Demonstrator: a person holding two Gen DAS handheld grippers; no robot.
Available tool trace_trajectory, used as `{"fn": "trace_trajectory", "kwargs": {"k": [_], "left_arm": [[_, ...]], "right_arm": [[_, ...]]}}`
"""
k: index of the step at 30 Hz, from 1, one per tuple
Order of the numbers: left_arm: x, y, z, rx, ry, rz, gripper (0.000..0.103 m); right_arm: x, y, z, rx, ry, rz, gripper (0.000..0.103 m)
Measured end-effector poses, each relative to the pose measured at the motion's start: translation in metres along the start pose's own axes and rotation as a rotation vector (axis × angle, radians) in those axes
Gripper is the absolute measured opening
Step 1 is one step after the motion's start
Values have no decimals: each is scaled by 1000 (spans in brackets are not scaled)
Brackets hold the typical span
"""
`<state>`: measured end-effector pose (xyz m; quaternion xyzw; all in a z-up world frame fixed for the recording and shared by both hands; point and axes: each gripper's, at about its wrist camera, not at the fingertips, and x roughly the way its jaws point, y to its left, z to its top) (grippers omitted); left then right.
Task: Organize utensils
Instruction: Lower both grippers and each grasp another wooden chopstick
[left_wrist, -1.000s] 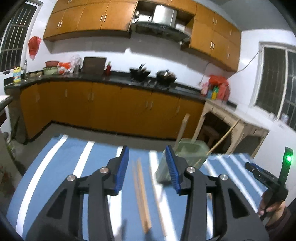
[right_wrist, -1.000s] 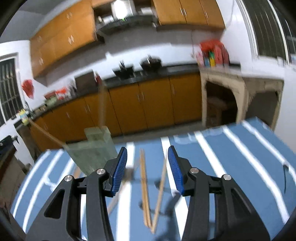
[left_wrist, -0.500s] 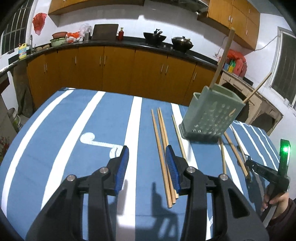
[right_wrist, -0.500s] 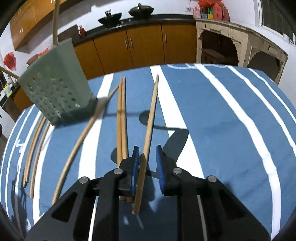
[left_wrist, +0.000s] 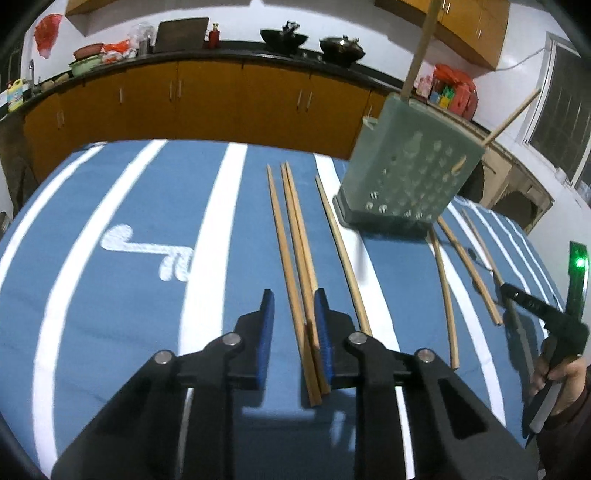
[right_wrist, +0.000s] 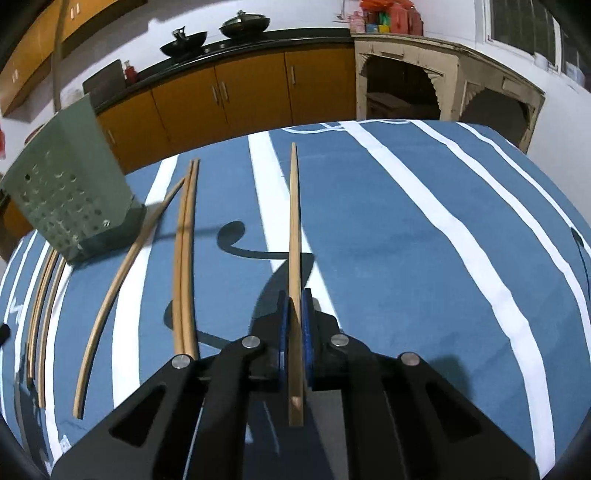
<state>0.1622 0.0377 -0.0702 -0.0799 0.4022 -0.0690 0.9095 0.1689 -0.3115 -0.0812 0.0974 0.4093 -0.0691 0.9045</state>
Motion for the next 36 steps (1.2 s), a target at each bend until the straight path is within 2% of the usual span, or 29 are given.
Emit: {"fn": "trace_trajectory", "kwargs": {"k": [13,18,26,36], "left_arm": [[21,-8,-3,32,47,48,15],[24,-3,-4,25,58,83,8],[24,14,4,-12,54,118,8],[21,15,1,-23,52,99,11]], "right_arm": [[1,2,0,-14,-1,-2,8],[2,1,0,-12,-1,3,8],[0,2,-2,-17,0,12,8],[-1,0,-4,-17,1,19,8]]}}
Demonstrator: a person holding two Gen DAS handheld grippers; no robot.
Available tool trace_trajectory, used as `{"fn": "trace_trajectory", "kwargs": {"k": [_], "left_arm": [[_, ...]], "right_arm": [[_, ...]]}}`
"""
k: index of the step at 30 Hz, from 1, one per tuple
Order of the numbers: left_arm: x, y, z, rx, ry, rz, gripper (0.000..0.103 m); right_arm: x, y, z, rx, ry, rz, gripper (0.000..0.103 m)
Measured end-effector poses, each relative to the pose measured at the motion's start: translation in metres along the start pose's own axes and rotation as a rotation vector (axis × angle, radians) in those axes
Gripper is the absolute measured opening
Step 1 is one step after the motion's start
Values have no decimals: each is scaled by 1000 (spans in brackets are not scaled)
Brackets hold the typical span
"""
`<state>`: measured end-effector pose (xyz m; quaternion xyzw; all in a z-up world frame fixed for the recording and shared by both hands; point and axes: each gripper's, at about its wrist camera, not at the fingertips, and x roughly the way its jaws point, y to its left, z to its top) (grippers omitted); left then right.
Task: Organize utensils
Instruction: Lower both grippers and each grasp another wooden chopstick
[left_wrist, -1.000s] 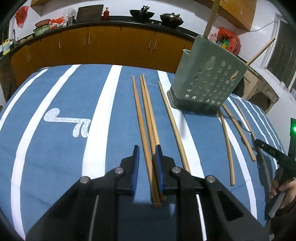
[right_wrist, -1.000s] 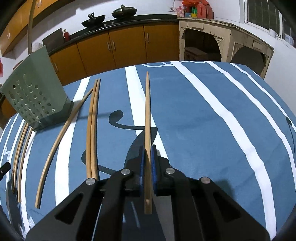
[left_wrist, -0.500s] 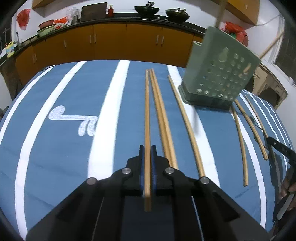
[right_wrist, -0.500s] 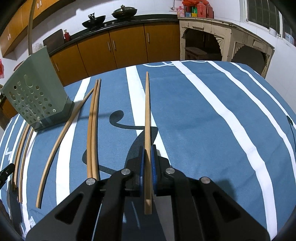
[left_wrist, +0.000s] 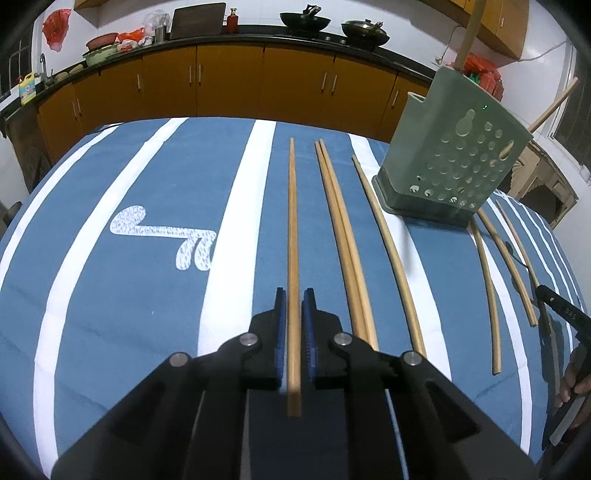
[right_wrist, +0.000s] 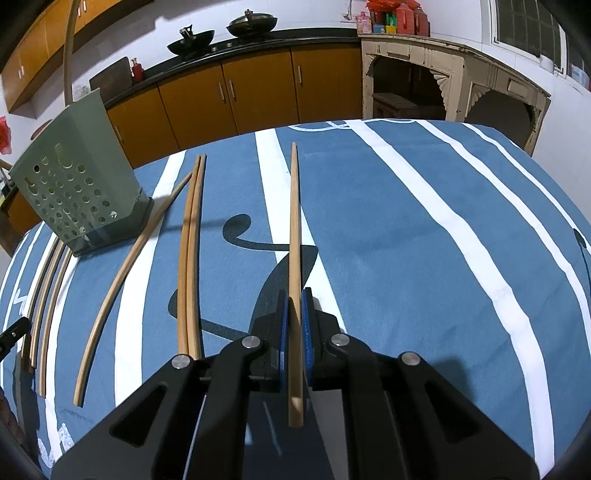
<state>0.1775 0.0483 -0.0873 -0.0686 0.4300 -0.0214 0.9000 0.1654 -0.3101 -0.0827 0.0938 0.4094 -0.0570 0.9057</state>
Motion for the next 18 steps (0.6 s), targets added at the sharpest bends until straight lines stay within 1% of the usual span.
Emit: {"fn": "trace_trajectory", "kwargs": {"k": [13,18], "left_arm": [[-5,-3,-7,26,5,5,11],[-6,-3,-8,32,7,5,8]], "right_arm": [[-6,1,-8,-8,2,3,8],[-7,-1,-8,-4,2,17,8]]}}
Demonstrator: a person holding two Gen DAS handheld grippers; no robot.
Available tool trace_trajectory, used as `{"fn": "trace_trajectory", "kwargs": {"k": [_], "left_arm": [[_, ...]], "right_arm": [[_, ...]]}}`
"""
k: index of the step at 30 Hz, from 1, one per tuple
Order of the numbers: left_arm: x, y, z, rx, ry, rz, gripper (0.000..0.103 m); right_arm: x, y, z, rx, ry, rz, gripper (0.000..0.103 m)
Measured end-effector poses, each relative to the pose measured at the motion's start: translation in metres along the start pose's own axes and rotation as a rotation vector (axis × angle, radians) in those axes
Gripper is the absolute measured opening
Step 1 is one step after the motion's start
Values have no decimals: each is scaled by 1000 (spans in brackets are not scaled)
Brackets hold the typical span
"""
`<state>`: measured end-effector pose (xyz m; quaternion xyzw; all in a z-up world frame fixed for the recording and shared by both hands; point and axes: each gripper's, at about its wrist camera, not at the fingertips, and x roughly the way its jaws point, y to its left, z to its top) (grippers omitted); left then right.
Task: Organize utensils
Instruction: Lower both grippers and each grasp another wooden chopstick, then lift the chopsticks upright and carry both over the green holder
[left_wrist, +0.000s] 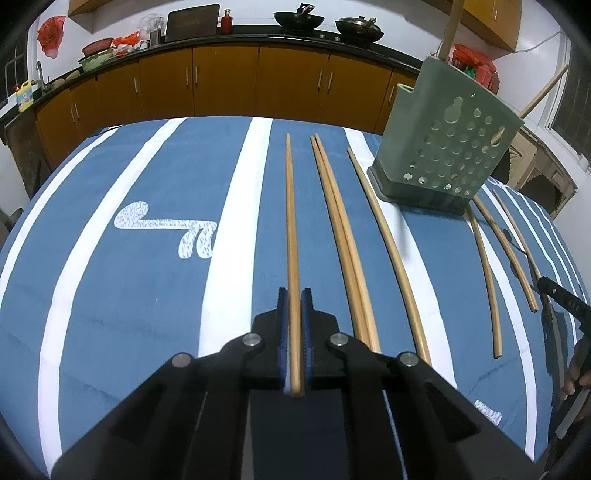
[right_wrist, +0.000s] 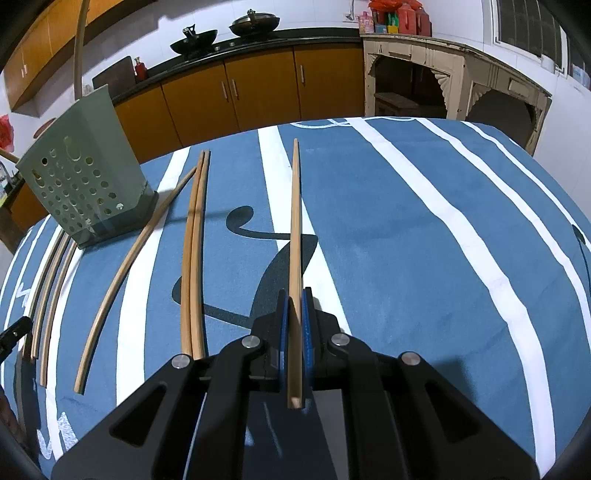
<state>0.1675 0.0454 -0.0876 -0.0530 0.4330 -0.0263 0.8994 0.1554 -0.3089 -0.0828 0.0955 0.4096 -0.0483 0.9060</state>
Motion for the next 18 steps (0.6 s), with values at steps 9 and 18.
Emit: {"fn": "trace_trajectory", "kwargs": {"k": [9,18], "left_arm": [[-17,3,3,36,-15,6,8],[-59,7,19,37,-131,-4,8]], "right_arm": [[-27,-3,7,-1,-71,14,8],[-56,-5,19,4,-175,14,8]]}}
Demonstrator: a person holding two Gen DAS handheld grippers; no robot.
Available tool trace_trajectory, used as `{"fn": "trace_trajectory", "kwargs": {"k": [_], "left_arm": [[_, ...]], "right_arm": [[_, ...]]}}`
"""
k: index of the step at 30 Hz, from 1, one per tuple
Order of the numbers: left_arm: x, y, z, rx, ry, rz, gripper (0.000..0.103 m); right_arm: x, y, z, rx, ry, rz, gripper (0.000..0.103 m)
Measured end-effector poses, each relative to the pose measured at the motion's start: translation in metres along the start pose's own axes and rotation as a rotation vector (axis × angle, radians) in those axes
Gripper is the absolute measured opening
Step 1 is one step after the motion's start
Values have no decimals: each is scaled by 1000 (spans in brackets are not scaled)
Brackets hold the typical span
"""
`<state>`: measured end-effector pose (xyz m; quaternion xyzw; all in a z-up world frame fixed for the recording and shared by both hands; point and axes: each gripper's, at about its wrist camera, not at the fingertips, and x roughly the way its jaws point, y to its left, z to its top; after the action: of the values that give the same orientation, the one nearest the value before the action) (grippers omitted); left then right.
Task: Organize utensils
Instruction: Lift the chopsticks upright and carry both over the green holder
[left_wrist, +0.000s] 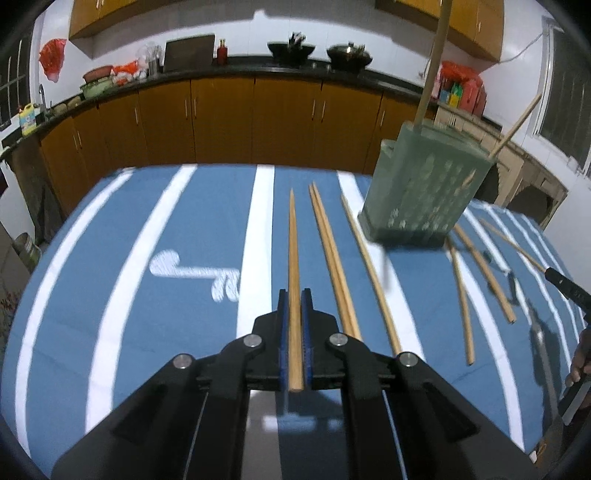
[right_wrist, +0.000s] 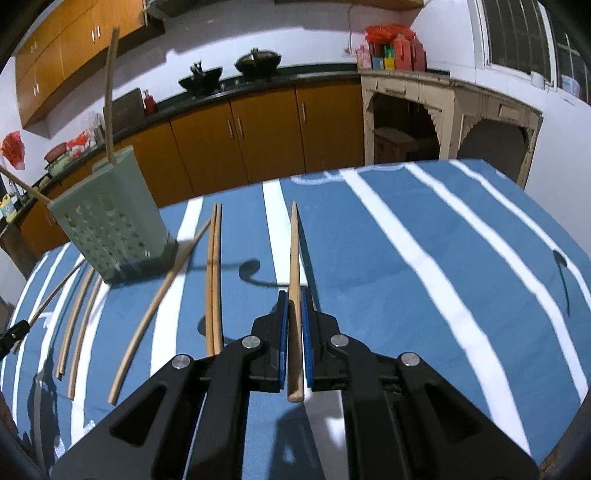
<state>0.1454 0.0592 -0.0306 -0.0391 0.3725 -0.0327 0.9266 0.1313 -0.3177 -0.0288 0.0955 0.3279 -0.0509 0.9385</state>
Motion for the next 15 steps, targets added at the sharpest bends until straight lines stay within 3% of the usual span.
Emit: {"fn": "trace_trajectory", "kwargs": {"k": [8,15], "left_arm": [[-37,-1,28,10,-123,-28,8],[-60,-1,50,-11,-208,-45,8]], "right_arm": [[-30,4,30,-10,-137,23,8],[-44,6,49,1,-206,49,8]]}}
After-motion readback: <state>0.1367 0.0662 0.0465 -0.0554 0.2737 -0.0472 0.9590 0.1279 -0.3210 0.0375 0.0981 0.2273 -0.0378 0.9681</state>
